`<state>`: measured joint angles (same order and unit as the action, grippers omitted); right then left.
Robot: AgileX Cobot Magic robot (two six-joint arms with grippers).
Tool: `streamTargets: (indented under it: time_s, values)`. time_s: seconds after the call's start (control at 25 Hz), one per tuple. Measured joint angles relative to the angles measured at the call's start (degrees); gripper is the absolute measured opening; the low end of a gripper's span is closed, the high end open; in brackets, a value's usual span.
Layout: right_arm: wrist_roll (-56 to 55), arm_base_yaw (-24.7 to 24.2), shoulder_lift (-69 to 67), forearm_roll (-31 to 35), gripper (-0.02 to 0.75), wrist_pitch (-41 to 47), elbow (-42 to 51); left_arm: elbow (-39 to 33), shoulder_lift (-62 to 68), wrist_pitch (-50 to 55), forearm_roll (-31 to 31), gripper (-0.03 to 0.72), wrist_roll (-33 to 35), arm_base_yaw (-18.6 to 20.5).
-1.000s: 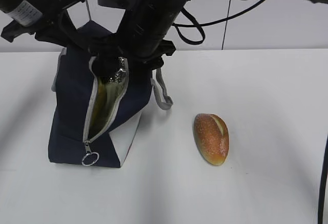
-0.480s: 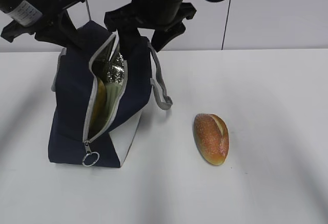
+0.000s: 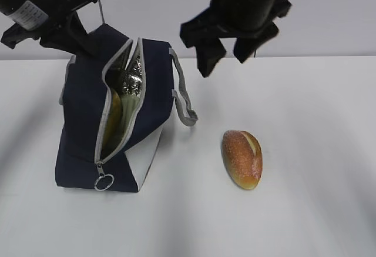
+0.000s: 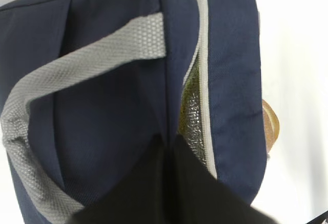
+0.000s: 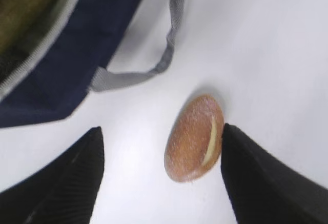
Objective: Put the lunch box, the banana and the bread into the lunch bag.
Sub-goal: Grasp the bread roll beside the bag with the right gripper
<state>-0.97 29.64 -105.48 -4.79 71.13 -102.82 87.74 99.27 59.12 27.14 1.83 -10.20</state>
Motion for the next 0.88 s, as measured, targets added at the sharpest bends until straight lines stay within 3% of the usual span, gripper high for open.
streamTargets:
  time_s: [0.48, 0.72, 0.88]
  values:
    - [-0.2, -8.28, 14.14, 10.46, 0.524, -17.92, 34.1, 0.0, 0.0, 0.36, 0.0, -0.003, 0.0, 0.0]
    - [4.2, -11.47, 14.22, 16.66, 0.536, -24.95, 40.85, 0.0, 0.0, 0.62, 0.0, -0.003, 0.0, 0.0]
    - [6.42, -11.59, 12.68, 17.93, 0.59, -26.02, 40.85, 0.0, 0.0, 0.69, 0.0, -0.003, 0.0, 0.0]
